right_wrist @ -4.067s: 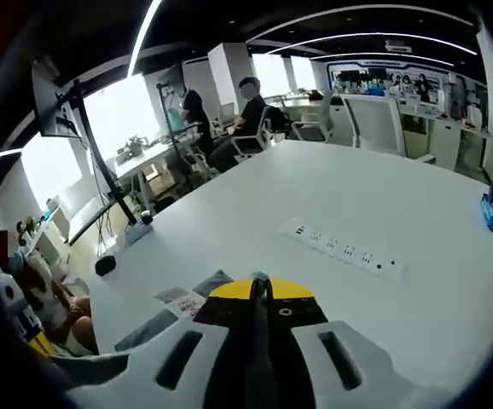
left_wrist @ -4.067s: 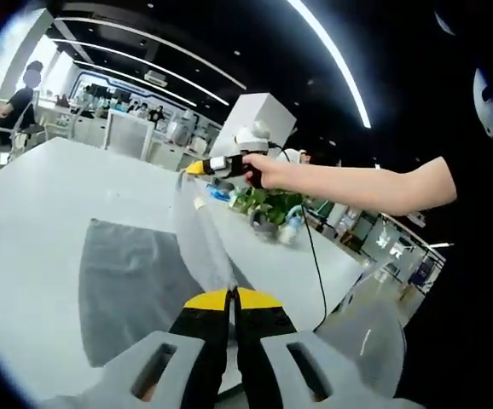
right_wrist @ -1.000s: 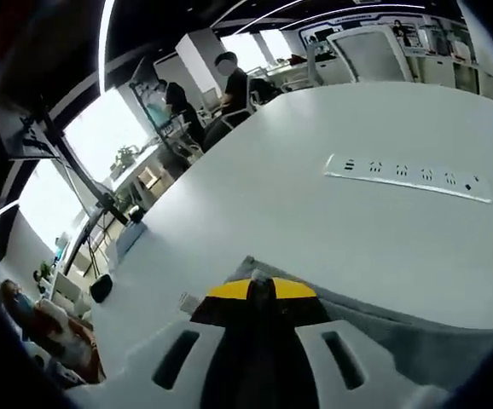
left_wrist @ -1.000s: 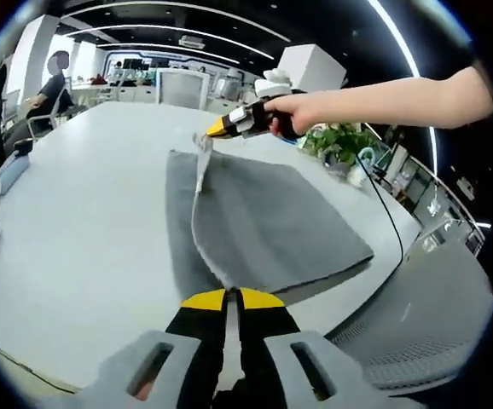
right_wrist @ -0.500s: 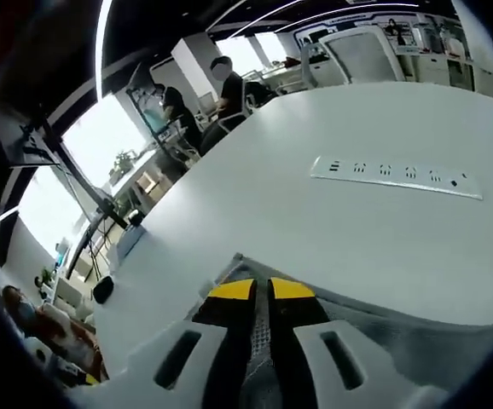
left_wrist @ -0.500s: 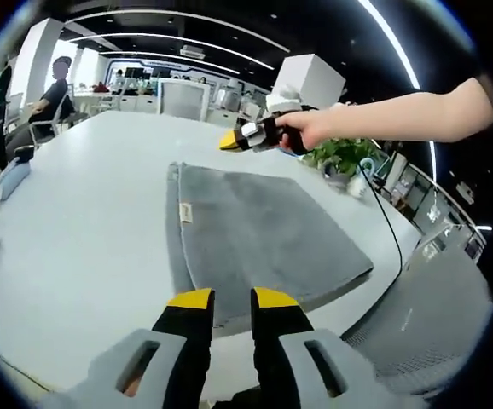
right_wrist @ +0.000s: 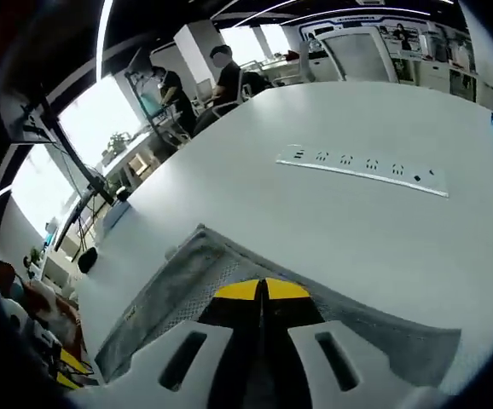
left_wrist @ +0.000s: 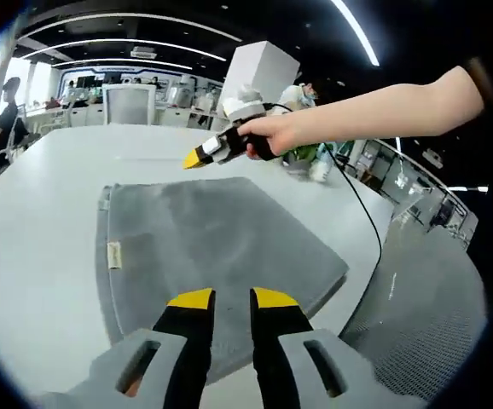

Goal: Fold the towel on the table until its edges align and the towel forms a compact rectangular stack.

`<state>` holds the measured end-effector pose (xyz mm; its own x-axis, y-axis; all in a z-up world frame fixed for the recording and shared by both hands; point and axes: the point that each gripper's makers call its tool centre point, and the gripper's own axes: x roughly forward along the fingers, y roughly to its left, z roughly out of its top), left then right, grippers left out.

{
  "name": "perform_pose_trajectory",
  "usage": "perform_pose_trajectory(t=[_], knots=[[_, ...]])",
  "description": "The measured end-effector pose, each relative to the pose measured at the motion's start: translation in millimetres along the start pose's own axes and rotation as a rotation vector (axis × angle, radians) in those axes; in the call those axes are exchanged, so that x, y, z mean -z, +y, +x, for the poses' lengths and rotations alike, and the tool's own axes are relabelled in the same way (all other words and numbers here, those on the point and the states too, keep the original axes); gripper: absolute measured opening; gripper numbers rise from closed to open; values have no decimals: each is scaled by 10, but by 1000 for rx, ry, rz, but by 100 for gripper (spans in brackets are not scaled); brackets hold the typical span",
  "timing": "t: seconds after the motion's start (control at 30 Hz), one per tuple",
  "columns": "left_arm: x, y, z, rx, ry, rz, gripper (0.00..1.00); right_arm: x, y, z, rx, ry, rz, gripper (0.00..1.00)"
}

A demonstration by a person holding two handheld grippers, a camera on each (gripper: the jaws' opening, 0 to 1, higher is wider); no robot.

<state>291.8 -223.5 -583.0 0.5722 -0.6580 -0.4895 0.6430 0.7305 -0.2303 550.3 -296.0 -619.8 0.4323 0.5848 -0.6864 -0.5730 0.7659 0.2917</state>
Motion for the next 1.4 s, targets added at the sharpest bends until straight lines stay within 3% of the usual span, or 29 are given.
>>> perform_pose_trajectory(t=[0.1,0.23,0.3,0.33,0.4,0.47,0.53,0.63,0.73,0.83,0.93,0.97,1.13,1.23,1.27,1.37,1.4], knots=[[-36,-188,205,91,37,68,16,155,-227,-84,65,38,-6,0],[-44,-431,410,197,112,184,15,236,-371,-179,78,39,5,0],[-115,-615,530,268,113,163,15,328,-495,-245,107,76,-56,0],[-148,-717,604,309,121,131,15,369,-535,-270,119,79,-47,0],[-145,-799,753,328,155,150,15,423,-580,-304,125,84,-14,0],[-72,-882,879,338,228,148,12,469,-587,-322,107,87,59,0],[-101,-971,983,365,212,174,11,486,-643,-323,112,96,12,0],[-60,-1071,1136,377,230,191,11,608,-717,-301,117,189,-151,0],[68,-1092,1233,369,279,257,11,602,-702,-269,105,196,-260,0],[306,-996,1271,298,400,283,11,599,-704,-248,131,225,-276,0],[473,-937,1269,264,453,376,11,594,-699,-241,141,271,-422,0],[400,-978,1297,278,390,409,11,597,-699,-236,153,286,-494,0],[419,-954,1275,251,422,439,8,615,-666,-215,209,361,-770,0],[426,-959,1278,248,451,484,7,630,-641,-197,257,495,-1154,0],[428,-962,1279,246,457,500,7,635,-641,-193,278,532,-1219,0],[439,-966,1264,241,471,547,7,651,-661,-189,344,608,-1244,0],[449,-972,1251,233,478,560,6,648,-662,-170,358,621,-1214,0]])
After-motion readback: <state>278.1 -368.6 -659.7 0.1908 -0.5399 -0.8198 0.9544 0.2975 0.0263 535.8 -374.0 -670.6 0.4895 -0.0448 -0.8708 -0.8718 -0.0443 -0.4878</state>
